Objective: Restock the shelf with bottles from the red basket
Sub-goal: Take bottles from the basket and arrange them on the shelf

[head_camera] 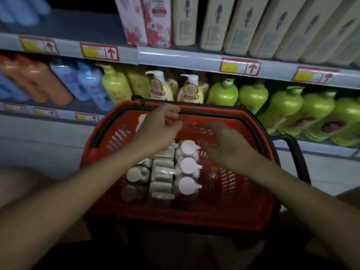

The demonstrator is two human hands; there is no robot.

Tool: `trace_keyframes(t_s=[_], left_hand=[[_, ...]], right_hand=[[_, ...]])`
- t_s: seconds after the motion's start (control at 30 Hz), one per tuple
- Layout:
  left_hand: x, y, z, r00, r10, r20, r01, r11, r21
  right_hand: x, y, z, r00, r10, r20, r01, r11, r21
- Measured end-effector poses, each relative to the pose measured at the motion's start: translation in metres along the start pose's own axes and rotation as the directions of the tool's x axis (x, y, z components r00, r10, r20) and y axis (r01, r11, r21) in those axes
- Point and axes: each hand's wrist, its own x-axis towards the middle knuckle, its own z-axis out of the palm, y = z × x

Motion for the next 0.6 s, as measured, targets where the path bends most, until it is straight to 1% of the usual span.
trace_keyframes(t_s=[0.1,0.17,0.2,0.27,0.3,0.43,0.5,0.57,0.6], left_hand=[[0.012,0.000,0.012,0.994,-0.004,0.111,-0.005,0.997,0.081],[0.016,-0.002,0.017,0.986,-0.011,0.166,-0.013,0.989,0.145],[0.017,-0.004,0.018,0.983,-0.010,0.184,-0.022,0.984,0.174],[0.018,-0.007,0.020,0.982,0.015,0.188,-0.055,0.975,0.213],[0.018,-0.010,0.021,0.983,0.030,0.183,-0.073,0.971,0.229],[0.016,-0.017,0.018,0.984,0.041,0.170,-0.093,0.946,0.309],[0.015,-0.019,0.019,0.983,0.055,0.173,-0.110,0.937,0.330],[0.012,-0.022,0.018,0.979,0.063,0.191,-0.127,0.931,0.342],[0.011,-0.024,0.018,0.976,0.068,0.207,-0.137,0.930,0.342]], right_hand=[[0.020,0.011,0.040,0.991,-0.033,0.131,0.027,0.998,0.052],[0.025,0.019,0.066,0.978,-0.030,0.206,0.013,0.996,0.086],[0.028,0.022,0.076,0.975,-0.015,0.221,-0.010,0.994,0.111],[0.037,0.027,0.090,0.980,0.024,0.196,-0.052,0.989,0.139],[0.043,0.028,0.094,0.984,0.042,0.175,-0.064,0.990,0.123],[0.059,0.033,0.100,0.990,0.067,0.125,-0.057,0.995,-0.079],[0.058,0.035,0.099,0.994,0.077,0.082,-0.065,0.989,-0.133],[0.055,0.034,0.087,0.990,0.142,0.013,-0.139,0.984,-0.114],[0.055,0.032,0.076,0.984,0.174,-0.043,-0.178,0.976,-0.127]])
